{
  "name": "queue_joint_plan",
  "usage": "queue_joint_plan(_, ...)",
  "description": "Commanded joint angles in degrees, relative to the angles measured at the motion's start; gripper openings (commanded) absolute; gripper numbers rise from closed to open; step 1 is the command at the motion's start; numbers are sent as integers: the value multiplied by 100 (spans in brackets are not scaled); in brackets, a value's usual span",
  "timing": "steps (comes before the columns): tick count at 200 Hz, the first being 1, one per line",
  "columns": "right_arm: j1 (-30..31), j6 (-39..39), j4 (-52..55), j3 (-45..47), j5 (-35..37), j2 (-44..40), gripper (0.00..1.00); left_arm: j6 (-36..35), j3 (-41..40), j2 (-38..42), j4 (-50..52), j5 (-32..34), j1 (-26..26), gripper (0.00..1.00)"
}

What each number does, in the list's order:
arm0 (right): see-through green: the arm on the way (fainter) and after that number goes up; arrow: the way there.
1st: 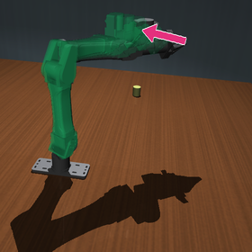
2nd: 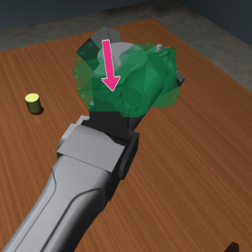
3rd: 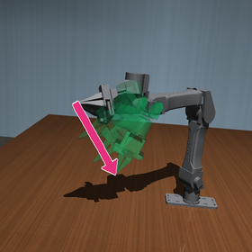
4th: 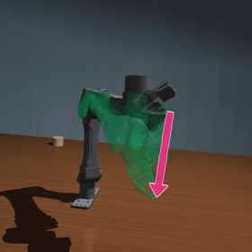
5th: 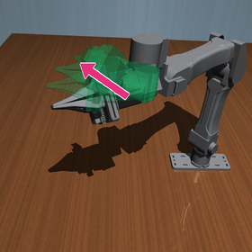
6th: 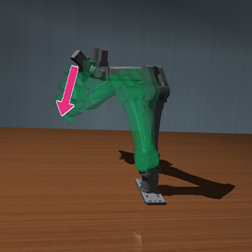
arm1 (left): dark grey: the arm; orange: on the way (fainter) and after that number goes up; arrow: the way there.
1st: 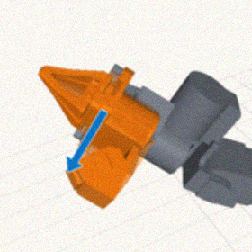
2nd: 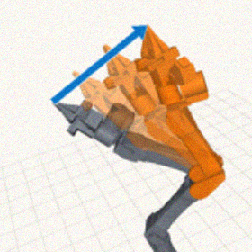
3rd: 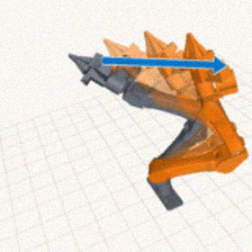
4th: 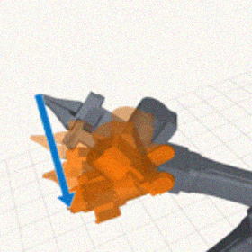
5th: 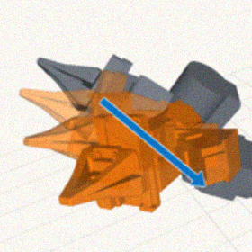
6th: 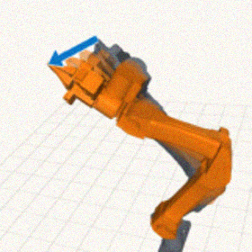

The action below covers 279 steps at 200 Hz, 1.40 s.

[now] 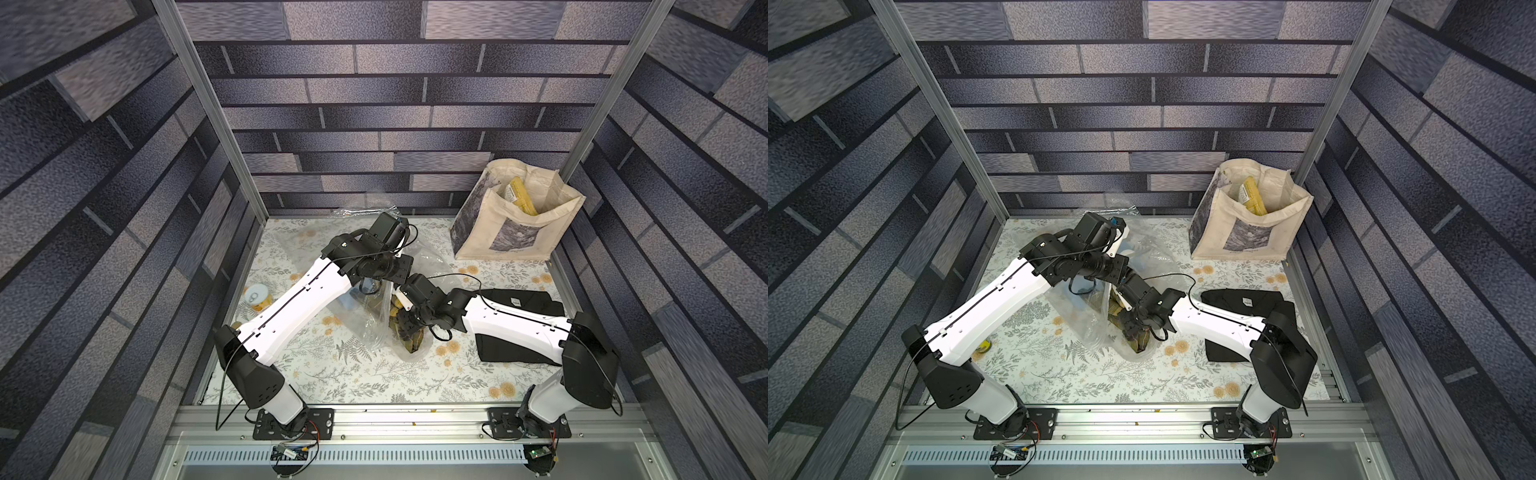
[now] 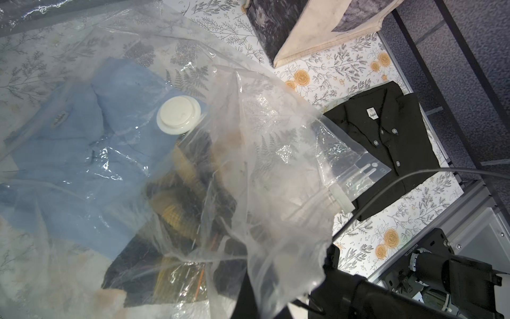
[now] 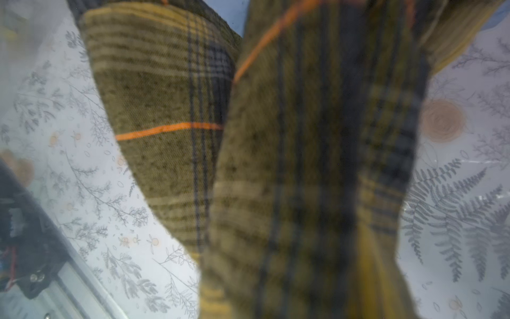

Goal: Place the folded shirt into the vacuum bag
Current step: Place the shirt in the vacuum bag.

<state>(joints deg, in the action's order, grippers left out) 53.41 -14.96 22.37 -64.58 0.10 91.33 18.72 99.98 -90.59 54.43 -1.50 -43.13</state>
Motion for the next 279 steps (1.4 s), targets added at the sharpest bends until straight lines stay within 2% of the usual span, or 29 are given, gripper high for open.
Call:
queue_joint_plan(1, -177, -255, -1245, 248, -505, 38, 0, 167, 184, 221, -170, -114, -33, 5)
queue_joint_plan(29, -202, -191, -1670, 297, -296, 271, 0, 133, 281, 126, -107, -234, -53, 5)
queue_joint_plan(57, -207, 170, -2050, 497, -90, -54, 0, 79, 494, 16, -5, -246, -177, 4)
queue_joint_plan(91, -209, 503, -1417, -198, -224, -130, 0, 35, 542, 31, 113, -91, -153, 4)
queue_joint_plan(110, -209, 616, -1094, -194, -318, -76, 0, 26, 445, 125, 118, -61, -77, 4)
queue_joint_plan(140, -366, 535, -1642, 164, -384, -267, 0, 104, 250, 251, -63, -270, -38, 4)
queue_joint_plan(168, -458, 538, -1915, -513, -262, 412, 0, 233, 358, 202, -232, -351, -231, 4)
queue_joint_plan(209, -467, 538, -2596, -603, 33, 719, 0, 246, 578, 138, -230, -426, -367, 4)
queue_joint_plan(238, -472, 683, -2341, -1011, -174, 1213, 0, 246, 531, 139, -275, -487, -384, 4)
queue_joint_plan(261, -476, 524, -2629, -716, -111, 1338, 0, 237, 544, 176, -258, -397, -361, 4)
queue_joint_plan(279, -508, 496, -2438, -679, -110, 1351, 1, 268, 386, 254, -268, -286, -256, 4)
